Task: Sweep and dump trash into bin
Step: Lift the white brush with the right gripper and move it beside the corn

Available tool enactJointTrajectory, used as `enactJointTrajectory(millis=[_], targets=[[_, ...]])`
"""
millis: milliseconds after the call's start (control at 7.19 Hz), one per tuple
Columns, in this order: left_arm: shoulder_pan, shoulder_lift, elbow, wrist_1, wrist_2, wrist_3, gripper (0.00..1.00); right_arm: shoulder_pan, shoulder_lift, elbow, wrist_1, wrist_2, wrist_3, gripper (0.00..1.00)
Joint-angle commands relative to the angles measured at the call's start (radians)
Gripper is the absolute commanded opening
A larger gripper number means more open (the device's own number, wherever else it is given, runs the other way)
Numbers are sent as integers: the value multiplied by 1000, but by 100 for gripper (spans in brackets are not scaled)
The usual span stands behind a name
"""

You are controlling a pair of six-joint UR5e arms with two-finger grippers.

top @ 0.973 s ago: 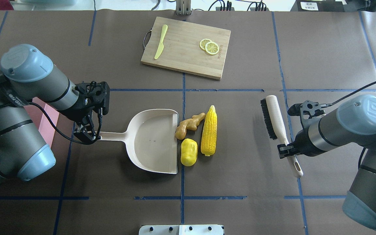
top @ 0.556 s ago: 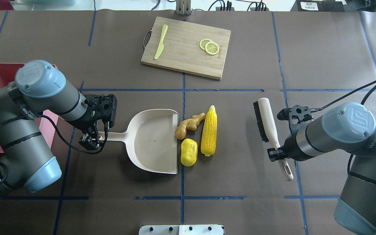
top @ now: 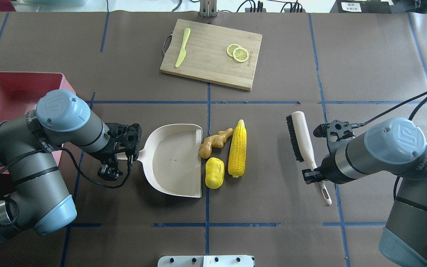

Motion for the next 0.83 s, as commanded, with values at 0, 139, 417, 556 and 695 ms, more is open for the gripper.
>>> enactJointTrajectory(millis=[0,139,417,556,695], targets=[[3,3,2,3,2,2,68,-1,0,0,0,0,0,2],[1,0,2,24,7,3,56,-2,0,0,0,-2,0,2],[0,-1,2,43,7,6,34,-8,-2,0,0,-11,0,2],[0,-1,3,43,7,8,26,-10,-2,0,0,-15,0,2],[-2,-3,3,43,8,33,17,-11,-2,0,0,-15,0,3]])
